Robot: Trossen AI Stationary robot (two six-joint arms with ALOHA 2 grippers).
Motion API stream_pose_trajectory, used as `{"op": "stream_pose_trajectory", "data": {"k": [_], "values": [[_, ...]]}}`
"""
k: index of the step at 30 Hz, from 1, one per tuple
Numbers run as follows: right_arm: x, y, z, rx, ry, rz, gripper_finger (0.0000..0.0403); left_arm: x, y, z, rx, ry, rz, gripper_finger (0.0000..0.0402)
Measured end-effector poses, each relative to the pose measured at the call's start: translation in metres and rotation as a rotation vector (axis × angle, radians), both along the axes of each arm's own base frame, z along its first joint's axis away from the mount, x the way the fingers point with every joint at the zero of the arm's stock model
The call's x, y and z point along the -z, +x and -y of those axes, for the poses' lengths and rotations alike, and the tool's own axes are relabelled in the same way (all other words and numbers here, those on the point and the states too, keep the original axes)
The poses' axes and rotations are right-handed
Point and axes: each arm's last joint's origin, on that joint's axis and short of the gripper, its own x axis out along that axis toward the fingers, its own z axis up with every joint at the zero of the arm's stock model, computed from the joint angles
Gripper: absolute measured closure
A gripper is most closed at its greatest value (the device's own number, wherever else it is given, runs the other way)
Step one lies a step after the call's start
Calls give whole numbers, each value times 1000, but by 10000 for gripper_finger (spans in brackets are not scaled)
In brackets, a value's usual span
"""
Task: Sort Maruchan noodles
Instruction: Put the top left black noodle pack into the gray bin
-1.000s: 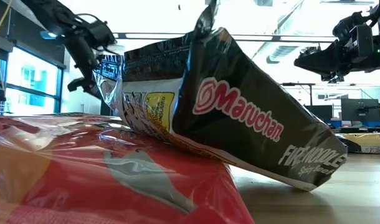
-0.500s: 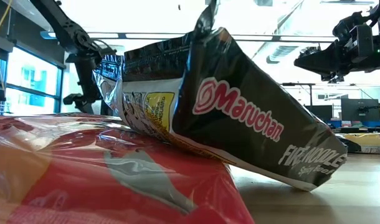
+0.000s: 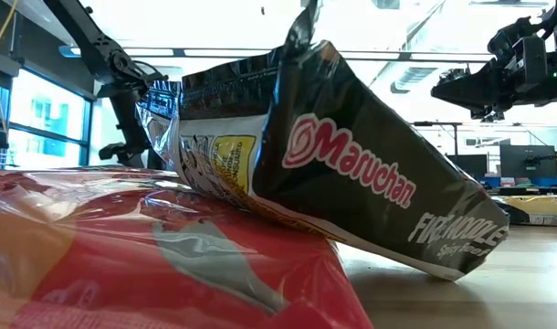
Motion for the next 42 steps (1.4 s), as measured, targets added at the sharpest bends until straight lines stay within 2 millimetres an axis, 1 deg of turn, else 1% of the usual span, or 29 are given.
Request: {"op": "stream_pose_trajectory", "data": {"k": [10,15,18,23,29,34,36,38,42], "values": [[0,0,0,0,0,0,379,0,0,2,77,-4,-38,311],[0,0,0,0,0,0,379,-1,2,5,115,1,-59,346],[0,0,0,0,0,0,379,-7,3,10,130,7,-55,363],[0,0,0,0,0,0,379,-26,2,21,159,62,-31,384],[0,0,0,-1,0,0,379,-53,2,39,213,153,5,400],[0,0,0,0,0,0,379,-70,2,55,258,214,40,401],[0,0,0,0,0,0,379,-73,3,59,261,213,52,401],[0,0,0,0,0,0,379,-71,3,62,254,187,54,395],[0,0,0,0,0,0,379,-64,5,58,238,146,36,361]]}}
